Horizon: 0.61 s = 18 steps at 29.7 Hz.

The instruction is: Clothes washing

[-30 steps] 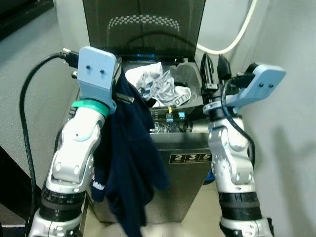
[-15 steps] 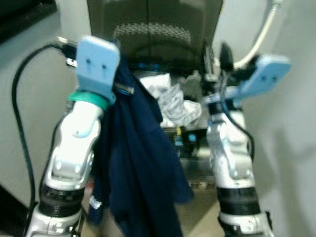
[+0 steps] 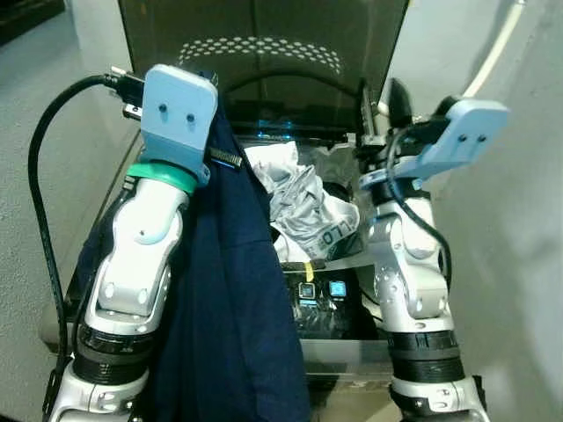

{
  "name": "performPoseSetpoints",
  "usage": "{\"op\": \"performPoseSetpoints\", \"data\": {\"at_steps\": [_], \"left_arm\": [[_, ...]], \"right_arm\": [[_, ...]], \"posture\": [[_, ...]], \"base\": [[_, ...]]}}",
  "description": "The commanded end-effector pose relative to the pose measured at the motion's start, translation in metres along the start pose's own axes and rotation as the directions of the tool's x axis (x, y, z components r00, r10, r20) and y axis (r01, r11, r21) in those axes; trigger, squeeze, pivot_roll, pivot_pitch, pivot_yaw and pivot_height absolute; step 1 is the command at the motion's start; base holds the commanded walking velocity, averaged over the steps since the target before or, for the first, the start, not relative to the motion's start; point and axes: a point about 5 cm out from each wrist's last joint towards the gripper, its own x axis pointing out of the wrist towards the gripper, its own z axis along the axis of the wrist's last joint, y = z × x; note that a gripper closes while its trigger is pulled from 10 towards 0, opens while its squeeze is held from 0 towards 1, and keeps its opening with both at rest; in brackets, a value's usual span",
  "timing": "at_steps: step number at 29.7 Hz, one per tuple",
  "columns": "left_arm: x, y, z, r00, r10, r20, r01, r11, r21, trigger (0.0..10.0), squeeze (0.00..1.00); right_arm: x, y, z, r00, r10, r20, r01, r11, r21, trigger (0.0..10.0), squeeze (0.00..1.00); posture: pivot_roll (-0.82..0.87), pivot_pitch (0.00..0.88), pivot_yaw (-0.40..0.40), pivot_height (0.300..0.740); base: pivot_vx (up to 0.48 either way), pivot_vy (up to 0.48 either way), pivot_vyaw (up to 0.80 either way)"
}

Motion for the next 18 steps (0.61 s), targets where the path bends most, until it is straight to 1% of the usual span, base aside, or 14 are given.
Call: {"op": "performPoseSetpoints", "data": {"at_steps": [1,3,5,7,9,10,11,12,13,14,15,16,17,18], "left_arm": [[0.002,0.004,0.009,0.999,0.012,0.050,-0.012,1.000,0.002,10.0,0.00],[0.002,0.006,0.011,0.998,0.016,0.063,-0.017,1.000,0.012,10.0,0.00],[0.004,0.008,0.013,0.996,0.022,0.090,-0.027,0.999,0.046,10.0,0.00],[0.012,0.019,0.014,0.991,0.051,0.120,-0.065,0.991,0.117,10.0,0.00],[0.028,0.038,0.020,0.982,0.082,0.172,-0.116,0.973,0.199,10.0,0.00],[0.034,0.045,0.023,0.977,0.086,0.196,-0.130,0.965,0.227,10.0,0.00],[0.034,0.045,0.023,0.977,0.086,0.196,-0.130,0.965,0.227,10.0,0.00],[0.045,0.052,0.030,0.966,0.068,0.250,-0.143,0.944,0.297,10.0,0.00],[0.061,0.059,0.043,0.945,0.042,0.323,-0.173,0.904,0.391,10.0,0.00],[0.070,0.063,0.052,0.930,0.020,0.368,-0.196,0.871,0.450,10.0,0.00],[0.070,0.063,0.052,0.930,0.020,0.368,-0.196,0.871,0.450,10.0,0.00],[0.081,0.070,0.065,0.906,0.008,0.423,-0.252,0.813,0.525,10.0,0.00],[0.091,0.080,0.082,0.869,0.030,0.494,-0.349,0.745,0.568,10.0,0.00],[0.096,0.086,0.094,0.840,0.045,0.541,-0.413,0.699,0.584,10.0,0.00]], "right_arm": [[0.000,-0.001,0.001,1.000,-0.001,0.010,0.001,1.000,-0.002,10.0,0.00],[0.000,0.000,0.001,1.000,0.001,0.011,-0.001,1.000,-0.001,10.0,0.00],[0.000,0.001,0.002,1.000,0.009,0.013,-0.009,1.000,0.003,10.0,0.00],[0.002,0.005,0.004,0.999,0.046,0.024,-0.046,0.999,0.000,10.0,0.00],[0.003,0.009,0.007,0.995,0.090,0.039,-0.090,0.996,-0.012,10.0,0.00],[0.003,0.010,0.008,0.994,0.100,0.044,-0.099,0.995,-0.018,10.0,0.00],[0.003,0.010,0.008,0.994,0.100,0.044,-0.099,0.995,-0.018,10.0,0.00],[0.003,0.011,0.010,0.993,0.108,0.047,-0.107,0.994,-0.021,10.0,0.00],[0.004,0.010,0.010,0.993,0.111,0.050,-0.110,0.994,-0.022,10.0,0.00],[0.005,0.010,0.011,0.992,0.112,0.051,-0.111,0.994,-0.022,10.0,0.00],[0.005,0.010,0.011,0.992,0.112,0.051,-0.111,0.994,-0.022,10.0,0.00],[0.005,0.010,0.012,0.992,0.113,0.053,-0.112,0.993,-0.023,10.0,0.00],[0.004,0.010,0.013,0.992,0.110,0.057,-0.109,0.994,-0.025,10.0,0.00],[0.003,0.009,0.014,0.992,0.107,0.060,-0.106,0.994,-0.027,10.0,0.00]], "posture": [[0.08,0.007,0.040,0.740],[0.08,0.007,0.040,0.740],[0.09,0.007,0.043,0.740],[0.09,0.009,0.045,0.740],[0.09,0.010,0.047,0.740],[0.09,0.010,0.047,0.740],[0.09,0.010,0.047,0.740],[0.08,0.013,0.045,0.740],[0.07,0.016,0.042,0.740],[0.07,0.016,0.042,0.740],[0.07,0.016,0.042,0.740],[0.06,0.023,0.046,0.740],[0.06,0.024,0.049,0.740],[0.06,0.026,0.053,0.740]], "base": [[0.000,0.000,0.00],[0.000,0.000,0.00],[0.000,0.000,0.00],[0.000,0.000,0.00],[0.000,0.000,0.00],[0.000,0.000,0.00],[0.000,0.000,0.00],[0.000,0.000,0.00],[0.000,0.000,0.00],[0.000,0.000,0.00],[0.000,0.000,0.00],[0.000,0.000,0.00],[0.000,0.000,0.00],[0.000,0.000,0.00]]}}
